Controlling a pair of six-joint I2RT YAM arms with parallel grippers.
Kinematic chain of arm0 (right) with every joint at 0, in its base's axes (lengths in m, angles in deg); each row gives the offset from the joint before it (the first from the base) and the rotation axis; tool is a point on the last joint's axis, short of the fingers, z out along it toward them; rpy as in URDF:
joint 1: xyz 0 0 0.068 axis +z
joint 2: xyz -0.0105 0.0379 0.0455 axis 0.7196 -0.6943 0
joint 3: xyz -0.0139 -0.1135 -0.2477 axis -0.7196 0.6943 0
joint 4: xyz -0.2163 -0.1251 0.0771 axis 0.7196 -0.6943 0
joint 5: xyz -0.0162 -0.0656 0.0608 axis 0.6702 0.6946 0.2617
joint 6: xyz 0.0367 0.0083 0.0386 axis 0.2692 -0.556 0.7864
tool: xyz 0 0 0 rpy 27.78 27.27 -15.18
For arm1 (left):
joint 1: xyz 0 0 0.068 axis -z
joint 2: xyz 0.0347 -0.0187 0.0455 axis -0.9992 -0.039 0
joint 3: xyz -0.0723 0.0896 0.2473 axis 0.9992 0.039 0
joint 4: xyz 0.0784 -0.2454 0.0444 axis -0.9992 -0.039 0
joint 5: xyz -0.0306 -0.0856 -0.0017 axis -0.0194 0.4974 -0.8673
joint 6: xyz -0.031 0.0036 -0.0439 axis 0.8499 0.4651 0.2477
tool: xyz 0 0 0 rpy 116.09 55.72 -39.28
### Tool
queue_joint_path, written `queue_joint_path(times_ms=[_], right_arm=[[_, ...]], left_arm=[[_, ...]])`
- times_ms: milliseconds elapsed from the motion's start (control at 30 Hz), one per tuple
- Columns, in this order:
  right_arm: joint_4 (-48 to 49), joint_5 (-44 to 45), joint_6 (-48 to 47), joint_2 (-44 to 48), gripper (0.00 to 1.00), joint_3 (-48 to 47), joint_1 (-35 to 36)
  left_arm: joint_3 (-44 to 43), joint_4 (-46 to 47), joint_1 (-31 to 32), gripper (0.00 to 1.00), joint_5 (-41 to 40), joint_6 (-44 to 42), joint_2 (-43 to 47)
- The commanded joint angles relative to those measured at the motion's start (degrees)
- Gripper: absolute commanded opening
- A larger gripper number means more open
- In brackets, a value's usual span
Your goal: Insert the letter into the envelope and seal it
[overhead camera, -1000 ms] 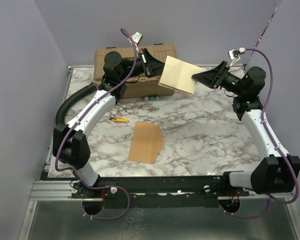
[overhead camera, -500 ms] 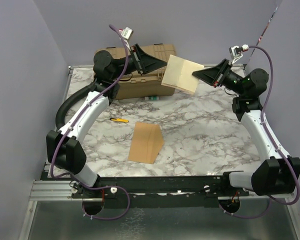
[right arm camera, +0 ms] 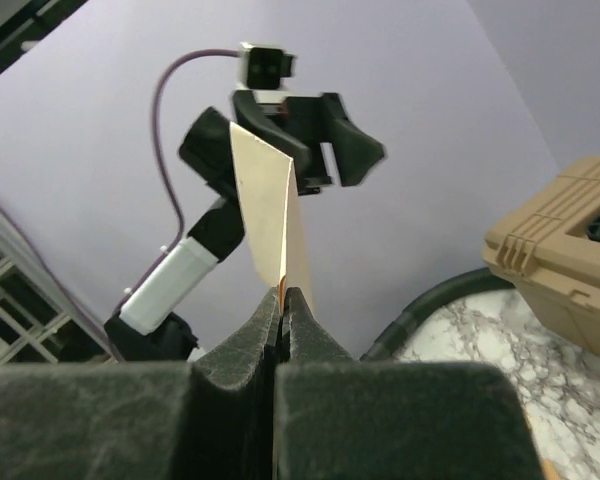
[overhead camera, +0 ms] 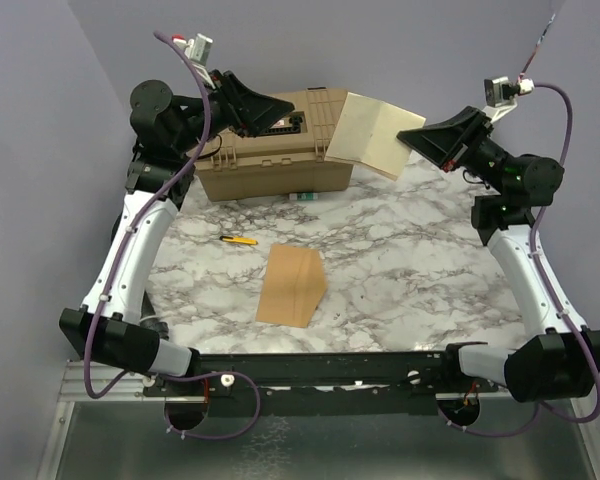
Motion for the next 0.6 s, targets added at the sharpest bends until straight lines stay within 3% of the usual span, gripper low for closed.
queue_joint_path(times_ms=[0,133,267,567], right_arm=[[12.79,-3.71,9.58,-2.3,0.01,-1.76,1.75],[12.14,-1.21,8.44,-3.97,0.0,-0.49,5.83],[15.21,0.74,9.27,-6.57,0.01,-0.36,9.92],[16.21,2.86,10.33,-9.79,0.01,-0.41,11.44]], left_arm=[[1.27,-4.37,1.7,0.71,1.1,1.3,-2.53],[5.09,9.13,7.77,0.8,9.39,6.7,-1.23],[5.78,10.35,11.42,0.86,10.66,5.09,-0.13],[9.07,14.94,11.79,0.86,11.54,8.53,0.82]])
